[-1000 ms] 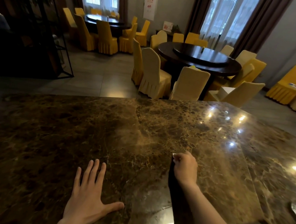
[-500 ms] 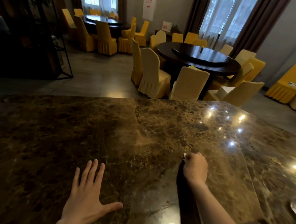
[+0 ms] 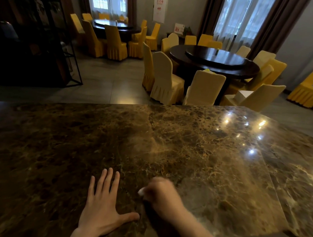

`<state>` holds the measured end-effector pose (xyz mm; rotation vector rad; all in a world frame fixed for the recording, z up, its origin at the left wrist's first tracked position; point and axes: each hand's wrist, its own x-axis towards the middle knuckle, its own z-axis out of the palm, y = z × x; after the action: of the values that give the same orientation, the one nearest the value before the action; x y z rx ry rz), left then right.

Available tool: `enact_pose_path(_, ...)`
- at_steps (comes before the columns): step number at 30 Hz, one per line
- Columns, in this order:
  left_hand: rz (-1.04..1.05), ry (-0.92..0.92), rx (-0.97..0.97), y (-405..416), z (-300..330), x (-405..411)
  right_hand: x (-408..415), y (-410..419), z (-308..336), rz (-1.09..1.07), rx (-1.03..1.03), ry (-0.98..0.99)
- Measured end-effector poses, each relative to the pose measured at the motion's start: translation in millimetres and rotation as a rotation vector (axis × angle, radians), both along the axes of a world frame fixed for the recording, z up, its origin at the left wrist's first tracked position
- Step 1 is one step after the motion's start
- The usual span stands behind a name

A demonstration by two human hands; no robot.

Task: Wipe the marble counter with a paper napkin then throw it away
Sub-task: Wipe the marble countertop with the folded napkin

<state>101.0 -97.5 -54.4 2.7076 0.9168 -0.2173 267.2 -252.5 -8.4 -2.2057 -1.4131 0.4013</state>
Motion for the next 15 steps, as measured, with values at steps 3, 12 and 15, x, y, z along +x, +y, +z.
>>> enact_pose_path(3, -0.009, 0.007, 0.006, -1, 1, -2, 47, -7, 2, -0.481, 0.055, -0.061)
enact_pose_path(12, -0.012, 0.013, 0.003, 0, 2, -2, 18, -7, -8, -0.219, 0.070, -0.073)
enact_pose_path(15, -0.013, 0.015, -0.005, -2, 3, -3, 78, -35, 4, -0.629, -0.008, -0.079)
